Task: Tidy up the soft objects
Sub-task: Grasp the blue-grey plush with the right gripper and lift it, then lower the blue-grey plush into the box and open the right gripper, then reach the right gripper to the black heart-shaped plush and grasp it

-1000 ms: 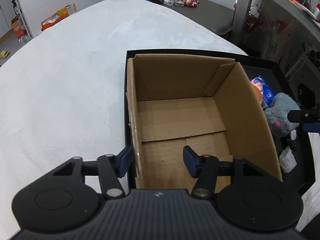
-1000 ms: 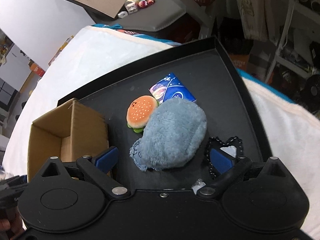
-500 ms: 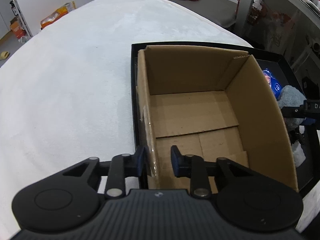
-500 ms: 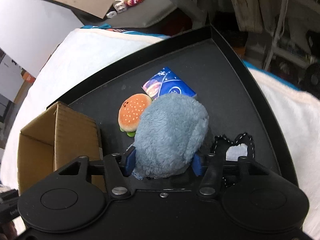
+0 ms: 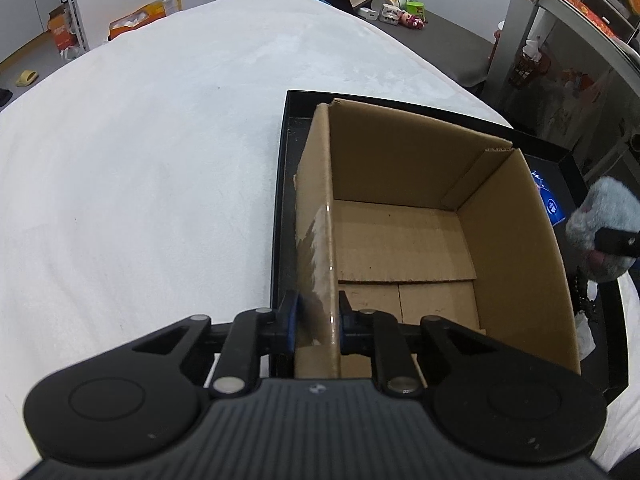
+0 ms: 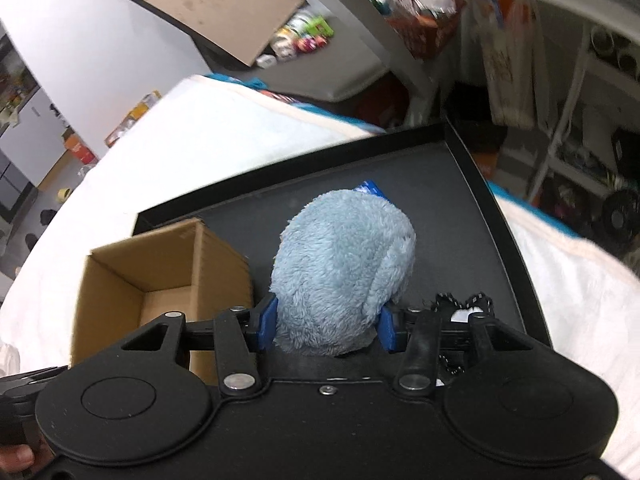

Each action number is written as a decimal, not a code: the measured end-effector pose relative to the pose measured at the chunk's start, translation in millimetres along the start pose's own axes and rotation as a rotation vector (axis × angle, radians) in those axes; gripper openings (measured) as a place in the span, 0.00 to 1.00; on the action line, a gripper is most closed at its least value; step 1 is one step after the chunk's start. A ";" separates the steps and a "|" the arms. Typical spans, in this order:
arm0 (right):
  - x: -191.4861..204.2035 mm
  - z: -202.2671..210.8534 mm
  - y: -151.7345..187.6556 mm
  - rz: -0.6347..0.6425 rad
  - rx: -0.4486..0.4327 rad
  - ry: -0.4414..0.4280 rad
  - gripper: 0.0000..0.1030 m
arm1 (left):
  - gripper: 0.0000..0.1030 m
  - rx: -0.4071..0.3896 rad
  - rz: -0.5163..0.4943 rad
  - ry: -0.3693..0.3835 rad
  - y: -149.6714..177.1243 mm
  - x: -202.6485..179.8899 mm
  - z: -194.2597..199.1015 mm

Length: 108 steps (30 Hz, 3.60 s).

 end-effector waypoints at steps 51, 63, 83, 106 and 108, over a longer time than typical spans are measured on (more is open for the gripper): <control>191.5 -8.4 41.5 0.825 0.067 -0.187 0.49 | 0.18 -0.021 0.128 0.086 14.7 10.7 10.9; 189.9 -7.9 33.6 0.809 0.049 -0.171 0.65 | 0.19 -0.012 0.177 0.104 13.9 13.3 7.4; 107.0 25.3 24.3 0.579 -0.001 -0.143 0.65 | 0.37 0.002 0.105 0.048 10.9 3.0 13.6; 7.5 0.2 24.1 0.358 0.031 -0.098 0.65 | 0.57 -0.005 0.016 -0.038 0.6 -21.4 15.8; -5.0 -3.6 24.3 0.330 0.037 -0.081 0.65 | 0.58 -0.003 0.013 -0.047 -0.1 -23.7 12.5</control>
Point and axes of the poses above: each gripper's, at about its wrist camera, not at the fingertips, and z roughly against the way its jaws point, x to its left, y to its underside, the point moved 10 cm from there along -z, roughly the way its jaws point, and after that the axes turned 1 degree about -x, right-handed, at the moved point
